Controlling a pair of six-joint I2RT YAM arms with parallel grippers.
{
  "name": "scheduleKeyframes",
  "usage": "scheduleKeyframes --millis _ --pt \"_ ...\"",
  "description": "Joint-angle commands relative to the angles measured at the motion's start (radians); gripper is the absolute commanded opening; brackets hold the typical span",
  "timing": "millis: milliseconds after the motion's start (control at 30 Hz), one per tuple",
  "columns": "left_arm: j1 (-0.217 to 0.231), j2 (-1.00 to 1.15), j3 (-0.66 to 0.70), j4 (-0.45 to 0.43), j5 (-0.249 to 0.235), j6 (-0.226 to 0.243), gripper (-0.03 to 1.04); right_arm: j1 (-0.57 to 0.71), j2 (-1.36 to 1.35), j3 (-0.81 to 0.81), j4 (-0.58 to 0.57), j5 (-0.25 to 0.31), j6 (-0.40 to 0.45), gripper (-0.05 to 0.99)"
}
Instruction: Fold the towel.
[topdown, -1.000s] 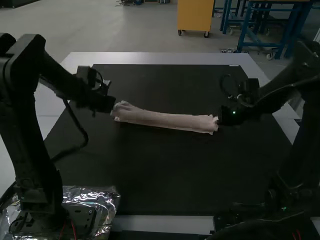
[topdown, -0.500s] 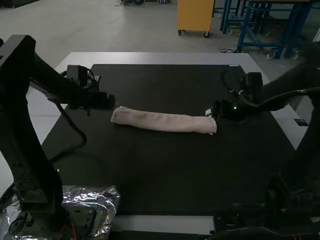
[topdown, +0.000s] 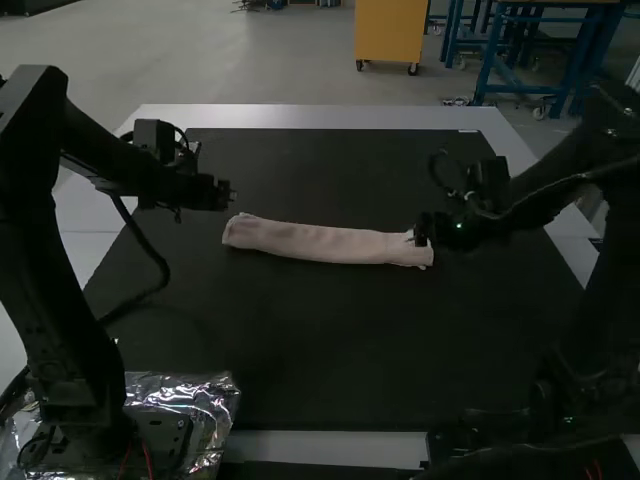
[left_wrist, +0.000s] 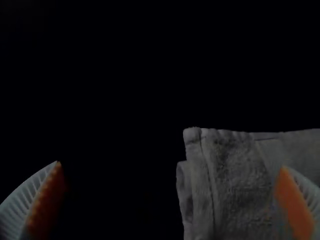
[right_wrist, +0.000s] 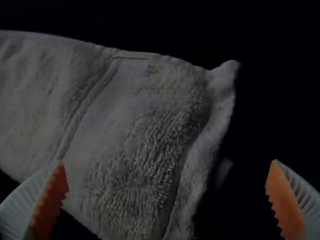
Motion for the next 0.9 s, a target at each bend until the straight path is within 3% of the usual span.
scheduleKeyframes --millis 0,133,200,300,367,400,533,633,733,867 --pt "0.000 -0.049 0.033 0.007 0.005 0.000 0.97 0.009 0.032 -0.004 0.018 0.014 -0.002 0.91" --pt "0.000 -0.056 0.031 0.002 0.005 0.003 0.97 0.012 0.080 -0.004 0.044 0.017 -0.006 0.89" --pt "0.000 -0.056 0.030 0.002 0.005 0.003 0.97 0.021 0.109 -0.004 0.060 0.015 -0.011 0.77" --pt "0.000 -0.056 0.025 -0.008 0.005 0.005 0.97 0.040 0.152 -0.005 0.069 -0.023 -0.012 0.46" --pt "0.000 -0.056 0.024 -0.021 0.005 0.005 0.97 0.043 0.179 -0.011 0.072 -0.063 -0.009 0.07" --pt "0.000 -0.056 0.022 -0.022 0.007 0.005 0.97 0.043 0.186 -0.019 0.072 -0.074 -0.017 -0.03" --pt "0.000 -0.056 0.021 -0.028 0.005 0.010 0.97 0.021 0.141 -0.082 0.067 -0.109 -0.018 -0.02" --pt "-0.002 -0.062 0.021 -0.024 0.004 0.016 0.97 -0.063 0.018 -0.123 0.060 -0.113 -0.048 -0.02" --pt "-0.007 -0.065 0.022 -0.010 -0.001 0.034 0.97 -0.161 -0.130 -0.120 0.003 -0.118 -0.051 -0.02" --pt "-0.033 -0.065 0.022 0.013 -0.010 0.034 0.97 -0.241 -0.262 -0.071 -0.127 -0.166 -0.074 -0.03"
